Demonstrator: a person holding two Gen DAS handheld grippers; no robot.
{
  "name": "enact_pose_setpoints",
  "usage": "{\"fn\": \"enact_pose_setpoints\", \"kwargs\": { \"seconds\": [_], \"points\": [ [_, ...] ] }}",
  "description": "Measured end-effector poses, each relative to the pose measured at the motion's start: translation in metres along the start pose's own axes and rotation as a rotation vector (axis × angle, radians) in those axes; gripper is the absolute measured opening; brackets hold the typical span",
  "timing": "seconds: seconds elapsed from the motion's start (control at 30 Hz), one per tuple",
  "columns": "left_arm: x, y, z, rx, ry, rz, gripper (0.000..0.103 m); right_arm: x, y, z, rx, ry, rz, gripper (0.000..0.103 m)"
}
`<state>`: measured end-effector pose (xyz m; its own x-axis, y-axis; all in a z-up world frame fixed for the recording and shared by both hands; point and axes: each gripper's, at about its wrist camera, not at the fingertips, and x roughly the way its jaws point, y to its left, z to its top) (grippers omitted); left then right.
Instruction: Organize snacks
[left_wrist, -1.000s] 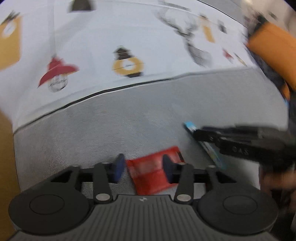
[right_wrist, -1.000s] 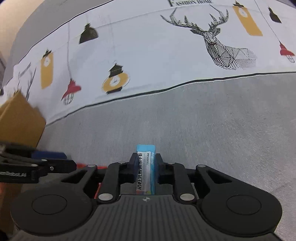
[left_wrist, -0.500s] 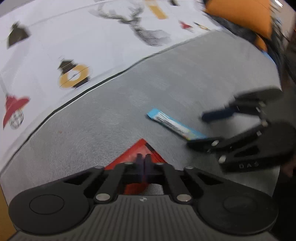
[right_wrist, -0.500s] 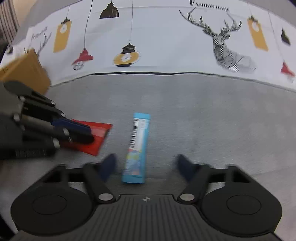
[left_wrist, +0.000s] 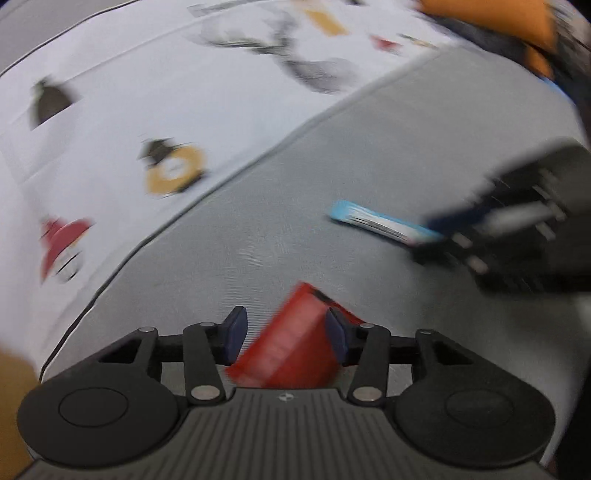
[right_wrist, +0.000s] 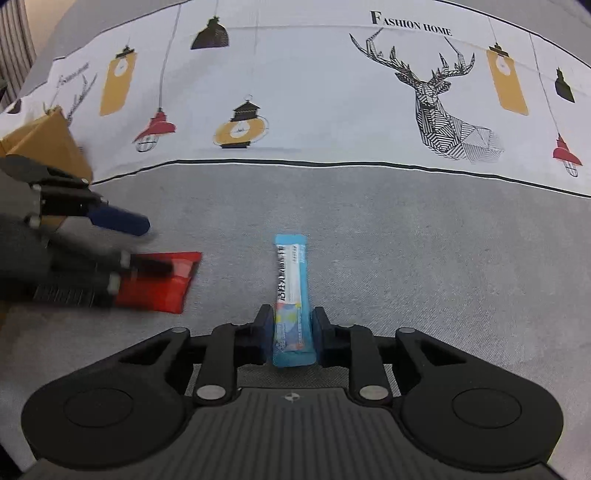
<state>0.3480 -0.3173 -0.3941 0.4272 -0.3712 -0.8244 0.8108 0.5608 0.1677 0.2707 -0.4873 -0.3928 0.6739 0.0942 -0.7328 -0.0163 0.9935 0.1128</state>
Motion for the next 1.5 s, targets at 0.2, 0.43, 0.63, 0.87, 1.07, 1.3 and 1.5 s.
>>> {"fn": "enact_pose_setpoints", "kwargs": {
  "seconds": [0.2,0.43,0.63,0.87,1.07,1.3,1.5],
  "points": [
    [0.003,-0.007,-0.011,0.174,0.020,-0.056,0.066,0.003,-0.004,0.003,0.004,-0.001,0.019,0.032],
    [0.011,0.027,0.009,-0.164,0.074,0.097,0.036,0.011,0.003,0.008,-0.009,-0.001,0.024,0.024],
    [0.008,0.047,0.005,-0.390,0.140,0.220,0.080,0.009,0.006,0.008,-0.039,-0.002,0.019,0.024],
    [0.005,0.067,-0.017,-0.471,0.075,0.146,0.046,0.021,0.020,0.002,-0.124,0.000,0.003,0.068],
    [-0.024,0.055,-0.020,-0.483,0.086,0.113,0.045,0.016,0.013,0.013,-0.056,-0.047,-0.019,0.009],
    [-0.099,0.043,-0.035,-0.569,0.031,0.108,0.045,-0.037,0.038,0.018,0.056,-0.164,0.044,0.009],
    [-0.183,0.047,-0.054,-0.601,-0.068,0.118,0.045,-0.078,0.100,0.005,0.156,-0.213,0.055,0.009]
  ]
}}
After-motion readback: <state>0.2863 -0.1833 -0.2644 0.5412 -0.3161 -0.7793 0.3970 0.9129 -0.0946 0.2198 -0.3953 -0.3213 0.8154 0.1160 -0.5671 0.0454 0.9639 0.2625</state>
